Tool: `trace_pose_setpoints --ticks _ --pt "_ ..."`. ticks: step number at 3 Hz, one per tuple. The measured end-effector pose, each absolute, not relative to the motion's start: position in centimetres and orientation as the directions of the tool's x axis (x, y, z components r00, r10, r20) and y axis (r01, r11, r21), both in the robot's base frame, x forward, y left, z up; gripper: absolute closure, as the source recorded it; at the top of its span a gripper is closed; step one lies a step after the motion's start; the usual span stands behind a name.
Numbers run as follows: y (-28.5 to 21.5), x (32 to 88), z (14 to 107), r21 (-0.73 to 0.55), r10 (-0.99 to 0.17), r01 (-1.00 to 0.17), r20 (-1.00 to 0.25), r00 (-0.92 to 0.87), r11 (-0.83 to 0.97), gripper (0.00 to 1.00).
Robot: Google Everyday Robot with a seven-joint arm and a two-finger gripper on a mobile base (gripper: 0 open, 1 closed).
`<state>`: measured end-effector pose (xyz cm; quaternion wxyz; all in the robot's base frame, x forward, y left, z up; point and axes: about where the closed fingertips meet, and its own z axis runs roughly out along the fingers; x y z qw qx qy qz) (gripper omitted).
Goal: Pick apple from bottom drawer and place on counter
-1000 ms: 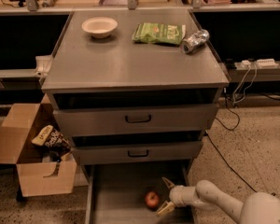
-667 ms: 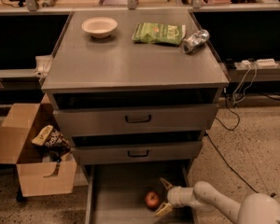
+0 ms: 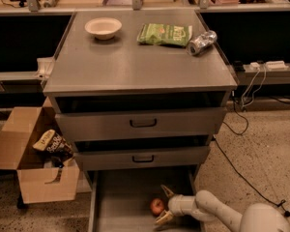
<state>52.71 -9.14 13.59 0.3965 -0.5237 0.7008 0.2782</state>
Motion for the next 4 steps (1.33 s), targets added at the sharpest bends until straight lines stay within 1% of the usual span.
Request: trace_pose_setpoints --ticks 1,3,4 --pt "-8.5 52.8 13.2 -0.023 -0.511 -0.957 -0.849 -0.133 0.288 0.18" --pt "-8.3 53.0 12.6 -0.016 -0.514 -0.962 -0.848 -0.131 0.272 0.65" --pt "-8.7 53.2 16.2 -0.045 -0.464 -0.967 -0.882 -0.078 0.250 0.88"
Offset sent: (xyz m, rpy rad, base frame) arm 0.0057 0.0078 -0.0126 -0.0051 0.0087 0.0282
